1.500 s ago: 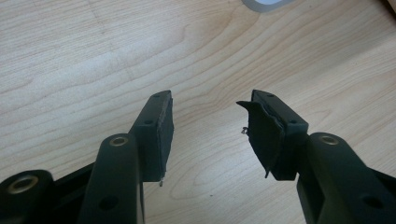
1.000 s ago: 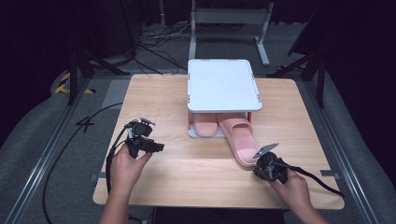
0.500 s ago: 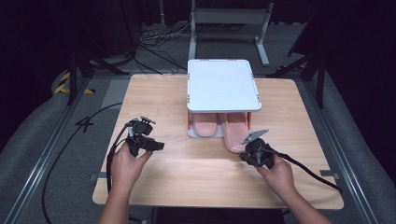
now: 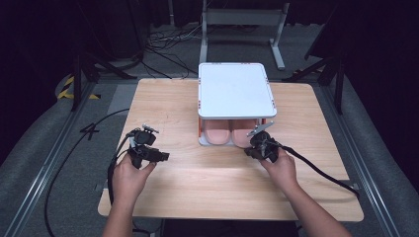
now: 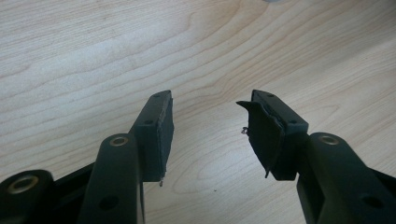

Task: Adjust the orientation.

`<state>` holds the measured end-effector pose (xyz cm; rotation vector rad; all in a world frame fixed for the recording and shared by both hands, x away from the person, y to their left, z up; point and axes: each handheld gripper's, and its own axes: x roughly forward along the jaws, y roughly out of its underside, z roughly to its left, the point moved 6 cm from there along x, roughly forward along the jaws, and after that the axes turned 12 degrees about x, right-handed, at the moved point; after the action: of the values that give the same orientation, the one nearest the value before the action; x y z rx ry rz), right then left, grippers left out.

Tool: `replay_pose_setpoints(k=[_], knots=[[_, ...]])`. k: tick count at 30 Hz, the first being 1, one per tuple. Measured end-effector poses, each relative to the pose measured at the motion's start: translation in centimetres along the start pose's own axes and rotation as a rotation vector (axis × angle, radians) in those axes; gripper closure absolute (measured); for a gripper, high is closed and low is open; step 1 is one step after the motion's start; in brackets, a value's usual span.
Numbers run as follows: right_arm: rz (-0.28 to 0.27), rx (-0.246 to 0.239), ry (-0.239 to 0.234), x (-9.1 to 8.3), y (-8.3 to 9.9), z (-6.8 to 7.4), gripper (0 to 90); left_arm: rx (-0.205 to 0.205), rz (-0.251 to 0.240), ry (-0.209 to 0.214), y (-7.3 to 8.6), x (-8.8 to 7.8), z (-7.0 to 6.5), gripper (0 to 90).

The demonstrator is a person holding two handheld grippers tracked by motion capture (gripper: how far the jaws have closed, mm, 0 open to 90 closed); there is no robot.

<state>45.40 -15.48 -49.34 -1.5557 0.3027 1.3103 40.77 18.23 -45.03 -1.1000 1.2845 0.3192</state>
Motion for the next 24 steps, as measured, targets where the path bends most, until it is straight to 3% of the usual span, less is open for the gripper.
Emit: replay_pose_setpoints(k=[8,13,15,19,24], knots=[[-0.017,0.012,0.005,0.9,-0.9,-0.8,89.7,-0.001,0.012,0.004,0.1,0.2,-0.1,50.7],[-0.016,-0.01,0.008,0.9,-0.9,-0.9,89.6,0.001,0.008,0.003,0.0,0.3,-0.1,50.7],[-0.01,-0.001,0.002,0.8,-0.8,-0.7,85.3,-0.002,0.004,0.002,-0.1,0.2,-0.1,50.6],[-0.046,-0.033,0.023,-1.2,-0.7,-0.3,77.1,0.004,0.001,-0.001,-0.2,0.1,-0.1,50.5],[-0.113,-0.063,0.083,-6.0,-0.4,-0.7,51.5,0.008,-0.003,-0.011,0.0,-0.3,-0.2,50.4]])
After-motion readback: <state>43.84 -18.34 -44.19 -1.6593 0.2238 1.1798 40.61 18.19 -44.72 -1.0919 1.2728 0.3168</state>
